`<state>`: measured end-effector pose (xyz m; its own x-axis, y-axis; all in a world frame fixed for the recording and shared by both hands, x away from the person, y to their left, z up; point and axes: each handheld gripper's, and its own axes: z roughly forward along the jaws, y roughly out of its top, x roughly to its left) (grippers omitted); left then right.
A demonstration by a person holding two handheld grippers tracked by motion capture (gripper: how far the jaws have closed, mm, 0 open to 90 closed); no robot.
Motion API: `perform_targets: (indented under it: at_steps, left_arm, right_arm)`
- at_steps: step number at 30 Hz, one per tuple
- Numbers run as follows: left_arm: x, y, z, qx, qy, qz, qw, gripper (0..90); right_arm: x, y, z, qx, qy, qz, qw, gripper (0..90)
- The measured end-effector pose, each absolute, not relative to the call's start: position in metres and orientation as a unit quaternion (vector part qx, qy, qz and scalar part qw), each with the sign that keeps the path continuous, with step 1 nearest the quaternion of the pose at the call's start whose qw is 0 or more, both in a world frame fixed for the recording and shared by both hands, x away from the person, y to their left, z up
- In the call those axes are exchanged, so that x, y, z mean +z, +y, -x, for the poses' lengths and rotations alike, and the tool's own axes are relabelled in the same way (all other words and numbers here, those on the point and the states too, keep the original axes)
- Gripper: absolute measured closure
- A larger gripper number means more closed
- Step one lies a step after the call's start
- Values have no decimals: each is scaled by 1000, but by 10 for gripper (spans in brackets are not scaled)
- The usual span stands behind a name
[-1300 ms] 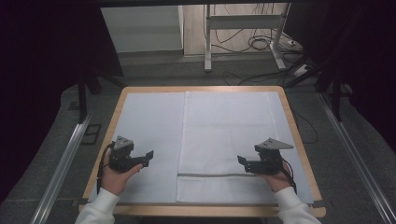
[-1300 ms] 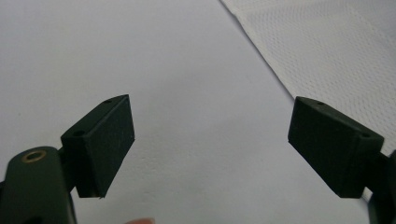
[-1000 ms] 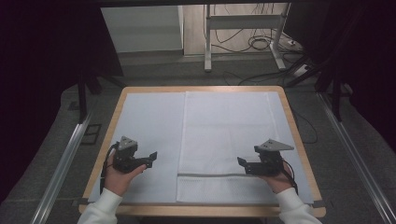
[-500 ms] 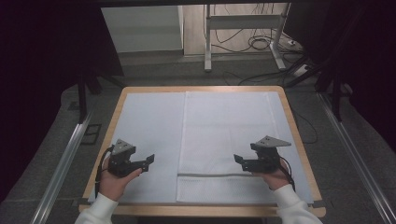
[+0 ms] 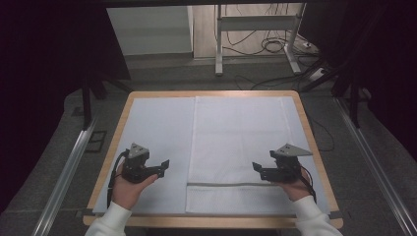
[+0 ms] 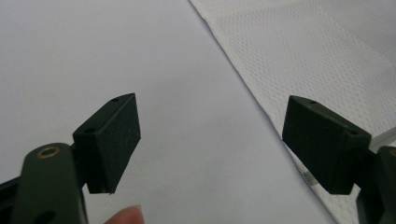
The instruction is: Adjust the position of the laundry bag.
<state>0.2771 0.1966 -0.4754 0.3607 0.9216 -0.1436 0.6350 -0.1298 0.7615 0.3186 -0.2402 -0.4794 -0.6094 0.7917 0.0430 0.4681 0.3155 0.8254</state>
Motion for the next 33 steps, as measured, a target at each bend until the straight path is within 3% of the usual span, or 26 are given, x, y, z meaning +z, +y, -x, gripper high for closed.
perform_targets:
  at_steps: [9,33]
  left_arm:
    - [-472,180,-282,125,537,-736,392,223]
    - [-484,143,-297,74,538,-747,382,215]
  right_arm:
    - [-478,-242,-319,423,787,-401,200,178]
    - [-476,-247,-319,416,782,-412,215,178]
